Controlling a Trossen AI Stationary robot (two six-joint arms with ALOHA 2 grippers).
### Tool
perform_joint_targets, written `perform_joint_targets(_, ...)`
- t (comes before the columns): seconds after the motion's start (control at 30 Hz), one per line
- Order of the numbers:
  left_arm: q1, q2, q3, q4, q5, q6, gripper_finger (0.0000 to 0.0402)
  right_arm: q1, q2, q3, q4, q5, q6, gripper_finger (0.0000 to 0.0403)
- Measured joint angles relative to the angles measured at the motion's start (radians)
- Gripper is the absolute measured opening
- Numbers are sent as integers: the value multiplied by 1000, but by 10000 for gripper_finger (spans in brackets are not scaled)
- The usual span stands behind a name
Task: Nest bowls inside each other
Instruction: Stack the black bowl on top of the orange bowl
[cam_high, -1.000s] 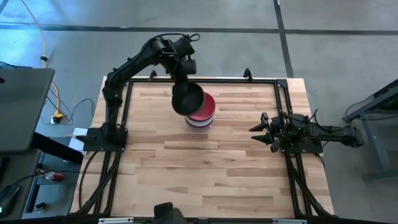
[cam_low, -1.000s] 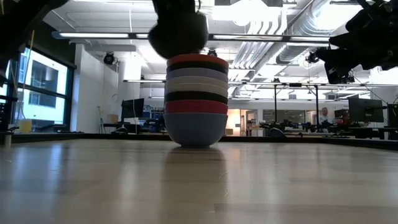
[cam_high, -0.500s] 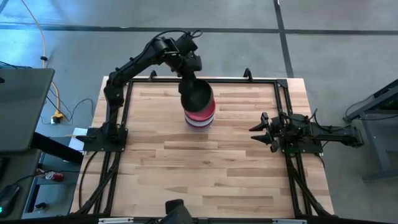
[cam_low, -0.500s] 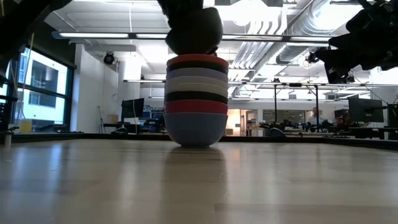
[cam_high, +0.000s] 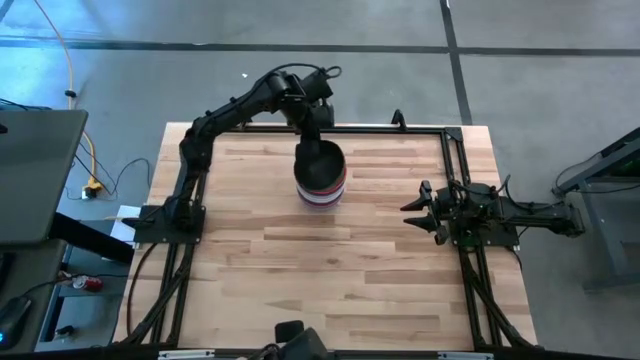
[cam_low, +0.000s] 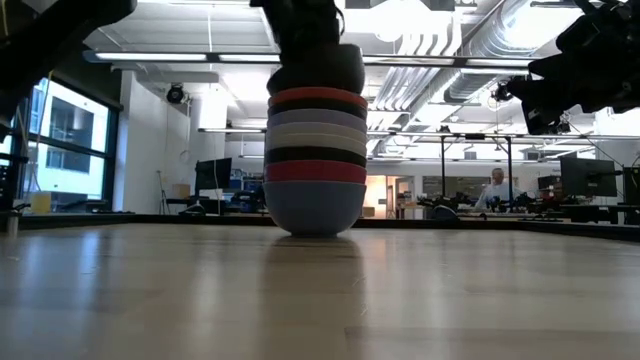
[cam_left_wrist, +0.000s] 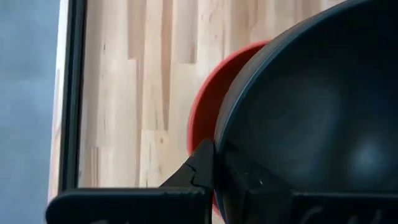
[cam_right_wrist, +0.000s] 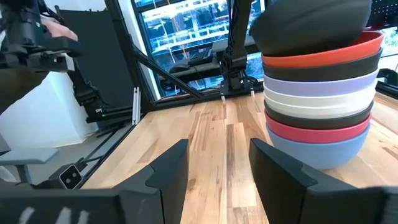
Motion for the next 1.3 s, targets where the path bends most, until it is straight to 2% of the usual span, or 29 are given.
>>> perform_joint_targets(0.27,0,10,0,-74,-80,-10,0,0,0,0,0,0,-30,161)
perform_joint_targets(0.53,0,10,0,-90,-78,-15,4,0,0,0,-4,32,-30,161)
perform_joint_targets(0.63,0,10,0,-91,-52,-18,26,0,0,0,-4,32,-28,161)
perform_joint_targets(0.8,0,10,7,-79,-53,-11,87,0,0,0,-4,33,-26,161)
perform_joint_targets(1.03,-12,4,23,23,-63,4,152,0,0,0,-5,33,-30,161)
perform_joint_targets(1.17,-11,2,25,49,-80,5,161,0,15,0,-5,33,-33,161)
perform_joint_targets(1.3,-6,2,25,33,-79,8,132,0,53,0,-5,33,-33,161)
